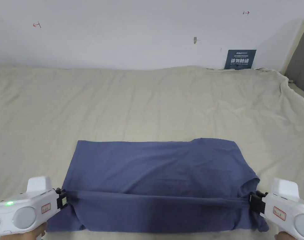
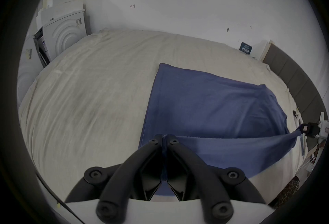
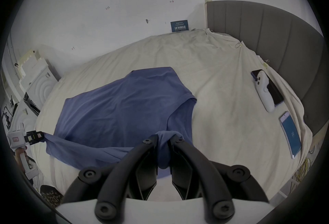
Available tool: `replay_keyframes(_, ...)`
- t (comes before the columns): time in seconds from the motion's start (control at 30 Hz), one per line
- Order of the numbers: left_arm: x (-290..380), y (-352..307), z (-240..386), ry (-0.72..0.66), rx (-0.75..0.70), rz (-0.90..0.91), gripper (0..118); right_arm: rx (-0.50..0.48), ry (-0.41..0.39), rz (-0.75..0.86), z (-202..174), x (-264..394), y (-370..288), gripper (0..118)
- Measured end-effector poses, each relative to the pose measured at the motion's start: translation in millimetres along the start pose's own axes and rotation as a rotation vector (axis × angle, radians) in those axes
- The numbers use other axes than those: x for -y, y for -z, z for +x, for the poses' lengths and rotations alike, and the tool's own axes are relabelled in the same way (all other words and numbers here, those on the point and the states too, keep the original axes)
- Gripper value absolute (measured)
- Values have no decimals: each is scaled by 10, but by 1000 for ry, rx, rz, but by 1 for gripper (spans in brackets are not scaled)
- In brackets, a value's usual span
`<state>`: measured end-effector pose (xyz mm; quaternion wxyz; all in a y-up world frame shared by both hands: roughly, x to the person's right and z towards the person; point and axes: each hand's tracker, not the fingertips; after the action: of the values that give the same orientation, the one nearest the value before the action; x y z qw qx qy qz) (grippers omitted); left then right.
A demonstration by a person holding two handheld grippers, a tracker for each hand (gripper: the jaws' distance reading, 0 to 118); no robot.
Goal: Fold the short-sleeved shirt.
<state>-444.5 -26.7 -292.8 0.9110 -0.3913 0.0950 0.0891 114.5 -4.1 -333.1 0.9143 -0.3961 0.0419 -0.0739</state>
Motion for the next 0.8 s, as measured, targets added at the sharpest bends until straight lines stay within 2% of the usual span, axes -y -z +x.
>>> replay_keyframes(0.33,-147,832,123,42,-52,-109,2,84,28,-147,21,-123,921,10)
replay_keyframes(0.53,-120,758,161,29,-64,-106,3,103,38,-161,-94,-89,927,10)
replay_keyframes(0.6,-139,679,145,-4,-23,-115,15,101,26,-155,-61,-101,871,13)
replay_keyframes(0.63,-157,606,144,-24,-15,-112,25,100,23,-142,-77,-108,793,21)
replay_keyframes(0.67,-167,528,140,-54,3,-98,51,102,18,-123,-98,-123,696,41)
replay_keyframes(0.7,-176,426,155,-77,-5,-72,73,101,10,-98,-147,-149,550,56)
replay_keyframes(0.73,-182,319,180,-84,-11,-46,90,93,4,-62,-168,-162,425,64)
replay_keyframes(0.77,-205,183,214,-83,-11,0,103,72,2,-8,-192,-178,265,69)
replay_keyframes(0.8,-215,65,232,-75,-2,39,105,62,-4,33,-214,-192,113,71)
